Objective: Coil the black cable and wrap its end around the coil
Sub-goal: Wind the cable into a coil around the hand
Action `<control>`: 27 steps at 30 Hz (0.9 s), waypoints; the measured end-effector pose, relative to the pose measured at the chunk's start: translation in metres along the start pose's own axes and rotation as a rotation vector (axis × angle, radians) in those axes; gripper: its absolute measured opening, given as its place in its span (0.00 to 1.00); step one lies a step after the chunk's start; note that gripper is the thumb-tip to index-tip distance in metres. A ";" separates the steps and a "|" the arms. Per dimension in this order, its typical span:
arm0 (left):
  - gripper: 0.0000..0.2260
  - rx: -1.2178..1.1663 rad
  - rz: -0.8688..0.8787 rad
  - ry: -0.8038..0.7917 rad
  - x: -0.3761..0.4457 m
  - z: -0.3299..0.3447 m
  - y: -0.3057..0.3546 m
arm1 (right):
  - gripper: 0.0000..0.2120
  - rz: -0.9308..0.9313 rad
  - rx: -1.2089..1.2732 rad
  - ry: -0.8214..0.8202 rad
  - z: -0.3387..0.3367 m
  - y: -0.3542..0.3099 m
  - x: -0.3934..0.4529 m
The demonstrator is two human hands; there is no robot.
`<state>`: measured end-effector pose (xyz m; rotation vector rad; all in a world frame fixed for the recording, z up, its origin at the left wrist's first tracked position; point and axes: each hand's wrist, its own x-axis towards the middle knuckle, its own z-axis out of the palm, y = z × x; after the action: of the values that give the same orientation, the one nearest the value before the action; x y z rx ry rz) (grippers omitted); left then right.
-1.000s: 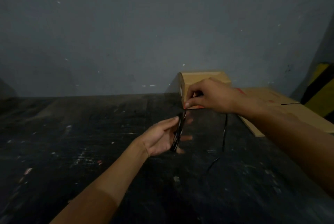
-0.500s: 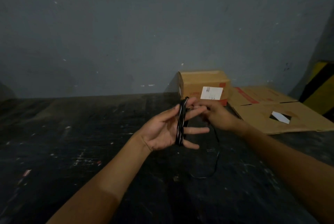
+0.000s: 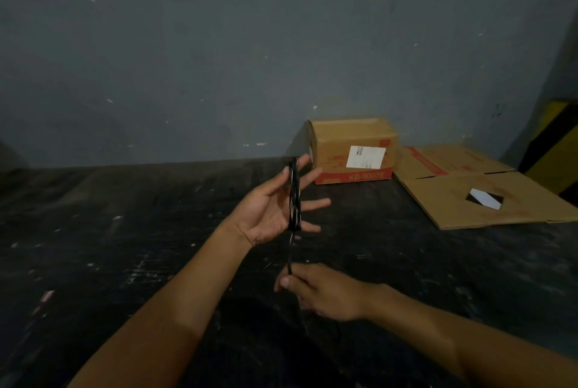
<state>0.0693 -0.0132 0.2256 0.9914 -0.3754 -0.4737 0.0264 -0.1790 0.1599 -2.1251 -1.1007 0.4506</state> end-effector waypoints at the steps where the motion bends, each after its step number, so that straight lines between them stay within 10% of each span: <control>1: 0.20 0.005 0.009 0.030 0.000 -0.004 0.000 | 0.14 -0.012 -0.050 0.000 -0.003 -0.004 0.001; 16: 0.17 0.113 0.072 0.308 -0.002 -0.022 -0.014 | 0.09 -0.018 -0.329 0.051 -0.086 -0.050 0.008; 27: 0.18 0.126 -0.137 0.236 -0.020 -0.029 -0.036 | 0.06 0.057 -0.235 0.384 -0.163 -0.050 0.022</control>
<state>0.0593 0.0014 0.1785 1.1874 -0.1266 -0.4540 0.1049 -0.2094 0.3097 -2.3246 -0.9064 -0.0688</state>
